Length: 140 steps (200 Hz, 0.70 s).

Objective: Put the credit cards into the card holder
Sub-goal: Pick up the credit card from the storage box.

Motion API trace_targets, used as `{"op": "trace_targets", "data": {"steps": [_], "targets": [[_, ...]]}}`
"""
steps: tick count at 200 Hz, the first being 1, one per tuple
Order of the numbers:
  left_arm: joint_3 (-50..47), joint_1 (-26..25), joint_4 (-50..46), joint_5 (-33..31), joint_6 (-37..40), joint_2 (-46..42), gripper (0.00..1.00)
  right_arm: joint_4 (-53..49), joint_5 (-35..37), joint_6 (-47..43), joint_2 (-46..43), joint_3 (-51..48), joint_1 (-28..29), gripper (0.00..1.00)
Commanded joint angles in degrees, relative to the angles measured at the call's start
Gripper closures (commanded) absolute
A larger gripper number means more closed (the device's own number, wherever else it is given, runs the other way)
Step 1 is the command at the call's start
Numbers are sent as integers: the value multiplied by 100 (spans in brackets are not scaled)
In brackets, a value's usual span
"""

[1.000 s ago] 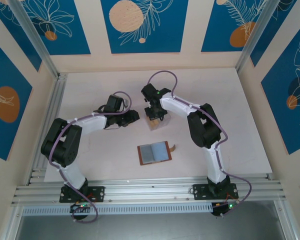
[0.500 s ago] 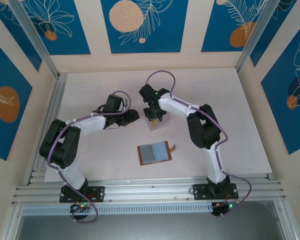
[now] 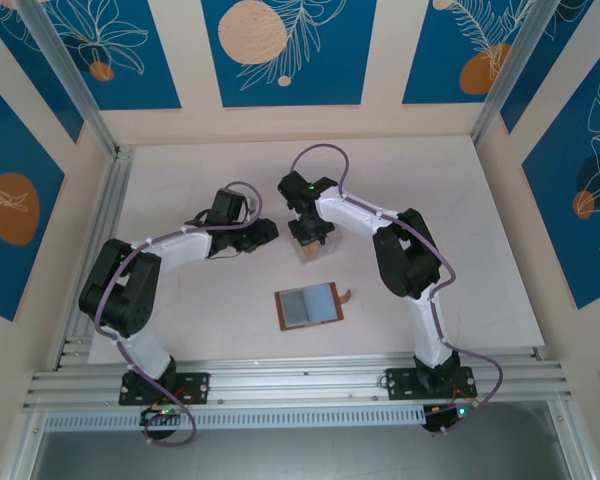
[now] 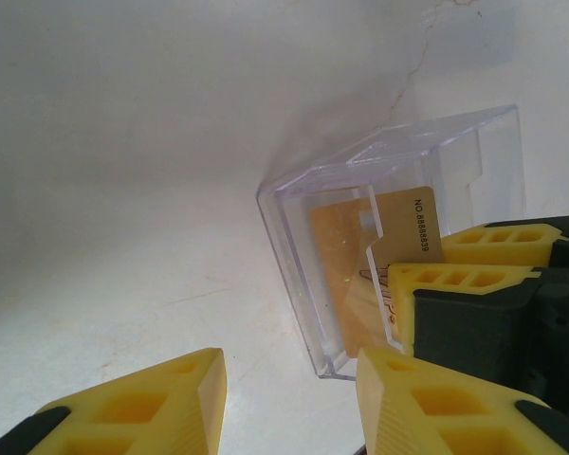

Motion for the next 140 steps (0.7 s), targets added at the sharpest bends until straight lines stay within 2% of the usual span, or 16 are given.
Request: {"op": "trace_targets", "data": {"steps": [1, 30, 50, 67, 140], "targets": [[-83, 91, -43, 74, 26, -66, 60, -316, 62, -37, -43, 73, 43, 77], [-49, 81, -48, 101, 73, -10, 60, -320, -59, -105, -69, 85, 34, 75], [66, 41, -95, 190, 173, 102, 59, -290, -244, -90, -95, 61, 1, 93], [225, 21, -125, 313, 200, 227, 59, -209, -571, -71, -169, -29, -65, 99], [1057, -190, -683, 316, 513, 681, 54, 46, -1429, 13, -394, -341, -281, 97]]}}
